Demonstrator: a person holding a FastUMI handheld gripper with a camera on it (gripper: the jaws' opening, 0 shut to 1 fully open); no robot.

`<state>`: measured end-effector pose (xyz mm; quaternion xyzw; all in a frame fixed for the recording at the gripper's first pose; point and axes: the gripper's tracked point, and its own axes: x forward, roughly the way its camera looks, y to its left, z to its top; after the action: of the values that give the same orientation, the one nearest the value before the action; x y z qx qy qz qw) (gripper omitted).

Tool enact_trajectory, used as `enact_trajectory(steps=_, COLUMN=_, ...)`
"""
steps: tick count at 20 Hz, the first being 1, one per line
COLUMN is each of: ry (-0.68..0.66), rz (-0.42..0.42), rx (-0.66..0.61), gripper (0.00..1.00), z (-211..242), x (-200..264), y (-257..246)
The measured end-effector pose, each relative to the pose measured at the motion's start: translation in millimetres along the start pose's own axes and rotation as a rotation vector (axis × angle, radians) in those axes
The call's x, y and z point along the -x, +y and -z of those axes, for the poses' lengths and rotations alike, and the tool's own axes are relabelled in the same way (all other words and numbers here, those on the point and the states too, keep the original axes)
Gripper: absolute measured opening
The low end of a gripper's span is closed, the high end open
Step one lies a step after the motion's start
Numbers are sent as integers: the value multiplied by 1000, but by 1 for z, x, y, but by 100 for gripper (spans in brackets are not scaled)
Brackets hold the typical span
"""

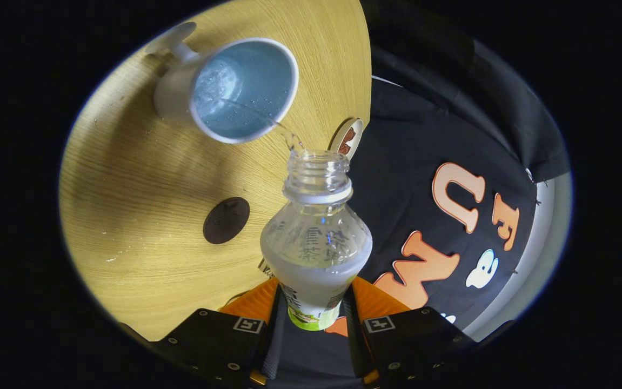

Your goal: Take the bottle from table, then pour the juice into the cup, finally place the bottle on the coaster

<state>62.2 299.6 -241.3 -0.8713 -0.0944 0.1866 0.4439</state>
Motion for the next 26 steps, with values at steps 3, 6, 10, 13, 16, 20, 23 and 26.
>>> enact_trajectory(steps=3, ry=3, rz=1, rx=-4, gripper=53, z=1, x=-1, y=-3)
enact_trajectory(steps=6, ry=-4, rz=5, rx=18, gripper=53, z=-1, x=0, y=-8)
enact_trajectory(steps=10, ry=-7, rz=5, rx=36, gripper=52, z=-4, x=1, y=-9)
enact_trajectory(steps=13, ry=-10, rz=7, rx=56, gripper=53, z=-4, x=2, y=-11)
enact_trajectory(steps=16, ry=-6, rz=5, rx=61, gripper=52, z=-3, x=3, y=-12)
enact_trajectory(steps=20, ry=-11, rz=10, rx=74, gripper=53, z=-4, x=6, y=-16)
enact_trajectory(steps=23, ry=-16, rz=15, rx=86, gripper=53, z=-3, x=7, y=-20)
enact_trajectory(steps=26, ry=-9, rz=17, rx=95, gripper=52, z=1, x=8, y=-23)
